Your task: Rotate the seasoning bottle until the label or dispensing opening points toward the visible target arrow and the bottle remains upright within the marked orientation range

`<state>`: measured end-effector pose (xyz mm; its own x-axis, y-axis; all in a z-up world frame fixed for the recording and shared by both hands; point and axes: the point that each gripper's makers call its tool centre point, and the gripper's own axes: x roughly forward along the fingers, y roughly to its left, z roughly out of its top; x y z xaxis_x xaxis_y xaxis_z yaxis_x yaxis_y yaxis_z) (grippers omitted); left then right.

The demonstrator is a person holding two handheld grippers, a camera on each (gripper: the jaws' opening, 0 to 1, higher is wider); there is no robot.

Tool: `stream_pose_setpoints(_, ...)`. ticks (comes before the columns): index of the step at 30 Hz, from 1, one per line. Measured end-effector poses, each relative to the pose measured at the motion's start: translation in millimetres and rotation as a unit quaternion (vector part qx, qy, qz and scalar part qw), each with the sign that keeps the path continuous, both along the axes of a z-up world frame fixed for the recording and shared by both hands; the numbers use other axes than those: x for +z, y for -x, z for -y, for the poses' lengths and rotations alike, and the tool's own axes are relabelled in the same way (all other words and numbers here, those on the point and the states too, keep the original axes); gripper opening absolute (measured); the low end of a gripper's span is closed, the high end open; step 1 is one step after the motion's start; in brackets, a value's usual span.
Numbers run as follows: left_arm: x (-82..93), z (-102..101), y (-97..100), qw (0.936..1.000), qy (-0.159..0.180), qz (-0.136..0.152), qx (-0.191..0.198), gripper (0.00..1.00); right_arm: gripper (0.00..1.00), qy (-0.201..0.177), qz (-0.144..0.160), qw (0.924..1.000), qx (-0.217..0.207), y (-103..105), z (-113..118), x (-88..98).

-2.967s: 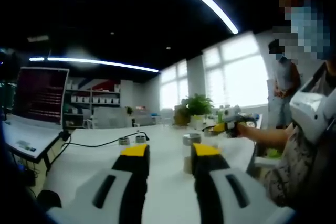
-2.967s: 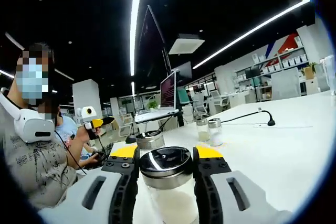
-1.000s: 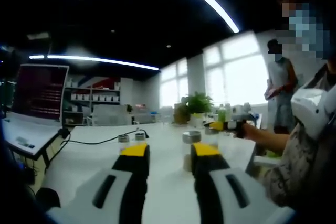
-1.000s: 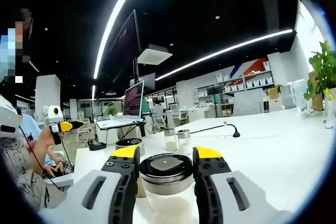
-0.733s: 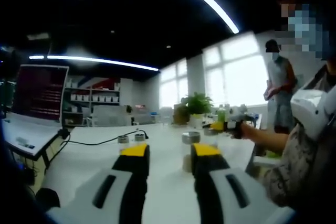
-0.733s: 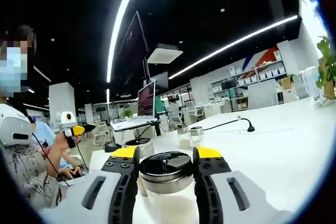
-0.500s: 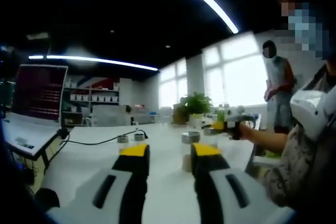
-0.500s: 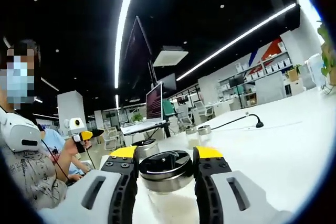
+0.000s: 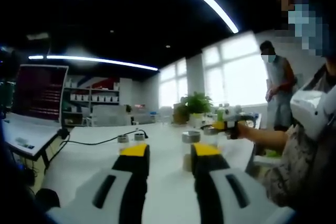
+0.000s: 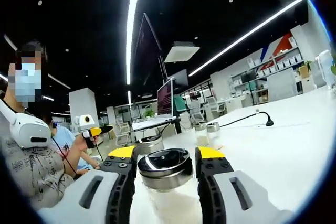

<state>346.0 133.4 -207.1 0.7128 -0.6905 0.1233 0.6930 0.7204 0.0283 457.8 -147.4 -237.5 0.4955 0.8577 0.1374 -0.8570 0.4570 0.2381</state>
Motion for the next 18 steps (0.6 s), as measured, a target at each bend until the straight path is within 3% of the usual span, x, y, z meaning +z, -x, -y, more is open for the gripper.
stream_pose_setpoints(1,-0.9,-0.1,-0.2,1.0,-0.002,0.001,0.0,0.33,0.72,-0.019,0.002,0.9998,-0.005,0.8,1.2,5.6)
stream_pose_setpoints(2,-2.2,-0.6,-0.9,1.0,-0.005,0.0,0.001,0.33,0.72,-0.032,0.002,0.9995,-0.005,3.8,2.9,10.5)
stream_pose_setpoints(5,-5.9,1.2,-4.1,1.0,-0.003,-0.004,0.0,0.33,0.61,-0.043,0.024,0.9986,-0.021,11.4,6.2,22.6)
stream_pose_setpoints(8,-7.2,2.8,-6.5,0.9999,0.008,-0.007,0.001,0.34,0.61,-0.03,0.059,0.9961,-0.058,20.2,8.0,34.0)
stream_pose_setpoints(11,-6.8,12.0,-3.4,1.0,-0.002,0.003,-0.008,0.39,0.58,-0.008,0.093,0.9921,-0.084,31.4,7.1,41.1)
stream_pose_setpoints(13,-5.8,16.1,-3.1,0.9999,-0.003,0.008,-0.011,0.4,0.54,0.004,0.113,0.9886,-0.1,40.0,6.5,45.6)
stream_pose_setpoints(18,-0.6,16.5,-5.1,0.9996,0.026,0.009,-0.011,0.39,0.4,-0.012,0.141,0.9815,-0.128,63.5,9.4,58.1)
